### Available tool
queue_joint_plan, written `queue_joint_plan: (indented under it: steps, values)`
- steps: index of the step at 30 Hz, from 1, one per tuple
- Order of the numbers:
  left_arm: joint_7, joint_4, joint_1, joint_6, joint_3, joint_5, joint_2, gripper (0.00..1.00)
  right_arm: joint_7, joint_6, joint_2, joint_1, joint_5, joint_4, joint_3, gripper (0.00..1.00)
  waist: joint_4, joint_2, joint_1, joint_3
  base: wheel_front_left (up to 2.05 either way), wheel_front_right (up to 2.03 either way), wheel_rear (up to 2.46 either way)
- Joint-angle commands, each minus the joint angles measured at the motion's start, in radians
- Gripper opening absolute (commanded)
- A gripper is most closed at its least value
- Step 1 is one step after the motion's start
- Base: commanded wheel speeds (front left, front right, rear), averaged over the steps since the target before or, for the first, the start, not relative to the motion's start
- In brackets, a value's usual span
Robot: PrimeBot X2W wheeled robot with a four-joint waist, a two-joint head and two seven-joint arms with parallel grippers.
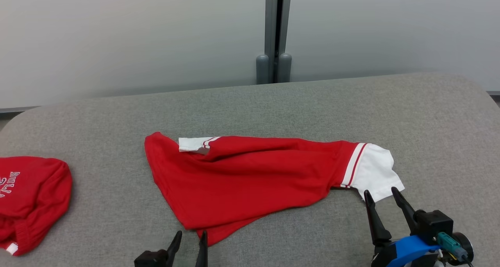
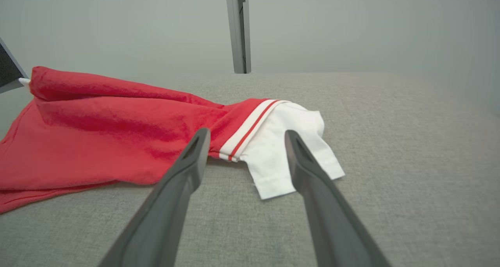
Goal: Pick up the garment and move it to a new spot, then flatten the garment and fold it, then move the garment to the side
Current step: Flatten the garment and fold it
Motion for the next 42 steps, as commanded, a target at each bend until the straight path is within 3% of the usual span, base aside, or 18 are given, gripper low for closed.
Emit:
queue_joint_plan:
  steps: [1,12,13,14,22,26,38,39,40,41,42]
  values:
    - [-0.003,0.016,-0.017,-0.002,-0.017,-0.008,0.000,1.00,-0.004,0.000,0.001,-0.012,-0.007,-0.004,-0.003,1.00,-0.005,-0.0001,0.0001,0.007,0.00,0.00,0.00]
    - [-0.003,0.095,-0.073,0.006,-0.080,-0.077,0.000,1.00,-0.004,0.000,0.000,-0.039,-0.017,-0.014,-0.024,1.00,-0.032,-0.0001,0.0001,0.057,0.00,0.00,0.00]
    - [-0.003,0.104,-0.074,0.004,-0.085,-0.081,0.000,0.39,-0.004,0.000,0.000,-0.041,-0.018,-0.014,-0.024,1.00,-0.034,-0.0001,0.0001,0.059,0.00,0.00,0.00]
    - [-0.003,0.111,-0.078,0.003,-0.088,-0.086,0.000,0.00,-0.004,0.000,0.000,-0.042,-0.018,-0.014,-0.023,1.00,-0.035,-0.0001,0.0001,0.061,0.00,0.00,0.00]
    - [-0.003,0.097,-0.079,0.039,-0.009,-0.086,0.003,0.00,-0.004,0.000,0.001,-0.032,-0.015,-0.010,-0.048,1.00,-0.008,-0.0001,0.0001,0.046,0.00,0.00,0.00]
    - [-0.003,0.031,-0.044,0.069,0.114,-0.018,0.001,0.00,-0.004,0.000,0.001,-0.015,0.000,-0.003,-0.048,1.00,0.024,-0.0001,0.0001,0.021,0.00,0.00,0.00]
    - [-0.003,0.021,-0.012,0.030,0.303,0.121,0.003,0.00,-0.004,0.000,0.000,-0.004,0.037,0.012,-0.017,1.00,0.051,-0.0001,0.0001,-0.025,0.00,0.00,0.00]
    - [-0.003,0.020,-0.016,0.026,0.306,0.131,0.001,0.30,-0.004,0.000,0.000,-0.003,0.037,0.009,-0.015,1.00,0.048,-0.0001,0.0001,-0.027,0.00,0.00,0.00]
    - [-0.003,0.014,-0.018,0.027,0.312,0.142,0.002,0.94,-0.004,0.000,0.000,-0.004,0.037,0.006,-0.014,1.00,0.044,-0.0001,0.0001,-0.029,0.00,0.00,0.00]
    - [-0.003,0.009,-0.016,0.025,0.313,0.154,0.001,1.00,-0.004,0.000,0.000,-0.004,0.038,-0.002,-0.012,1.00,0.041,-0.0001,0.0001,-0.030,0.00,0.00,0.00]
    - [-0.003,0.004,-0.013,0.025,0.317,0.163,0.001,1.00,-0.004,0.000,0.000,-0.003,0.038,-0.010,-0.009,1.00,0.037,-0.0001,0.0001,-0.032,0.00,0.00,0.00]
